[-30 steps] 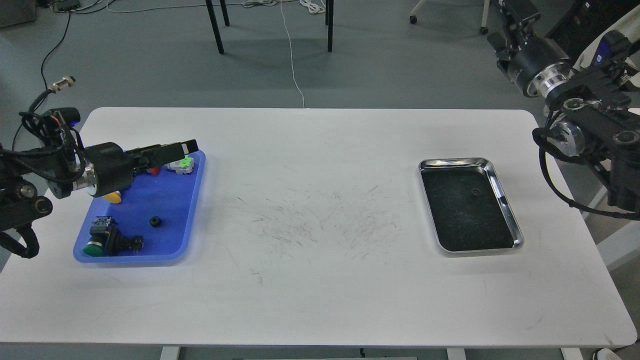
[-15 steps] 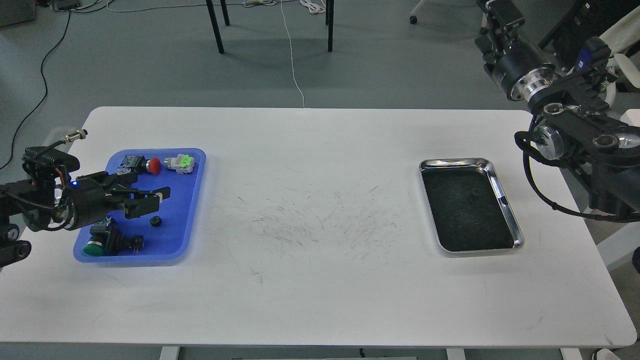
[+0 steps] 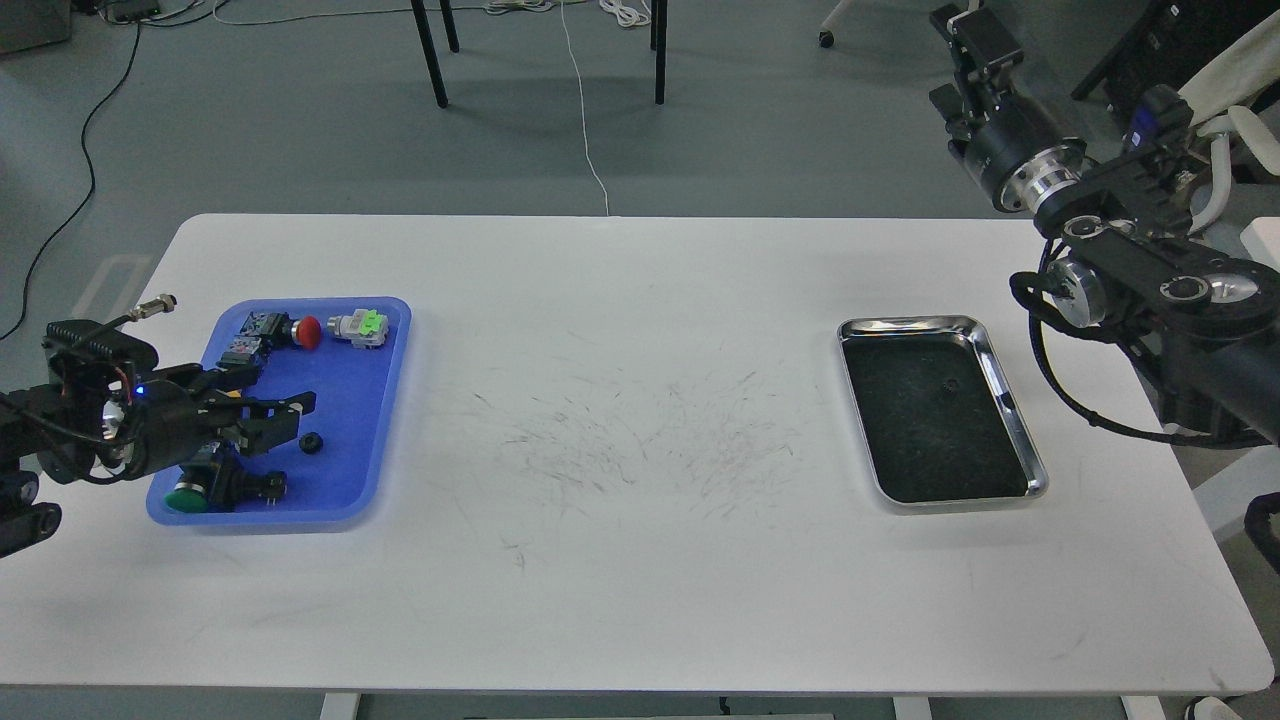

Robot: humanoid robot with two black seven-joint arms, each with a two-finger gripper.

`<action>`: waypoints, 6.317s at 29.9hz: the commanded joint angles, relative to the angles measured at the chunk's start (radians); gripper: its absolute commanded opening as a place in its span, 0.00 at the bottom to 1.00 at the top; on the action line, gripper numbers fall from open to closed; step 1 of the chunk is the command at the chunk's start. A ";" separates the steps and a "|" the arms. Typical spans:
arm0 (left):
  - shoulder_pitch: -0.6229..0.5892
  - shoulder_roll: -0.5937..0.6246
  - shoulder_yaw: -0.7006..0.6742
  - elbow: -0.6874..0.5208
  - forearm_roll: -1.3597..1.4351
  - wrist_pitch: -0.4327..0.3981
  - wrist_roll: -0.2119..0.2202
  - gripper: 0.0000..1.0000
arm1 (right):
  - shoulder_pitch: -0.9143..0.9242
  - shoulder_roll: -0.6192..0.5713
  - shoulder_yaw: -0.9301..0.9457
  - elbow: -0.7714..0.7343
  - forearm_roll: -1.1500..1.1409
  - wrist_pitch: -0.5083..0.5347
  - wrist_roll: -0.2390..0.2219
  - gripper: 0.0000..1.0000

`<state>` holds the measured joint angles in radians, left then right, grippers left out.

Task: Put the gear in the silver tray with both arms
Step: 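Lower the left gripper into the blue tray over a black gear, then close the left gripper on the black gear and lift it, then carry the black gear with the left gripper toward the table center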

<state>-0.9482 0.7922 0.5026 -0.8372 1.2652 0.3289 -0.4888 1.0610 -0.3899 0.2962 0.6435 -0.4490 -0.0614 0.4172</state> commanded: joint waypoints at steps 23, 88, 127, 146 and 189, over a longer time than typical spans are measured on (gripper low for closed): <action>0.068 0.010 0.005 -0.031 0.077 0.105 0.000 0.52 | -0.004 0.026 -0.032 -0.051 -0.001 0.015 -0.001 0.94; 0.132 -0.074 -0.013 0.076 0.059 0.110 0.000 0.34 | -0.019 0.039 -0.045 -0.054 -0.002 0.015 0.000 0.94; -0.383 -0.051 -0.096 -0.158 -0.078 -0.110 0.000 0.10 | -0.019 0.039 -0.045 -0.045 -0.001 0.012 -0.001 0.94; -0.233 -0.724 -0.096 0.113 -0.083 -0.103 0.000 0.05 | -0.004 0.029 -0.077 -0.054 -0.014 0.012 -0.008 0.94; 0.025 -0.792 -0.191 0.139 -0.090 -0.062 0.000 0.09 | 0.043 0.046 -0.166 -0.097 -0.011 0.025 -0.023 0.94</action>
<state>-0.9224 -0.0001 0.3112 -0.6919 1.1811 0.2686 -0.4886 1.1022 -0.3420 0.1316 0.5461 -0.4618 -0.0368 0.3941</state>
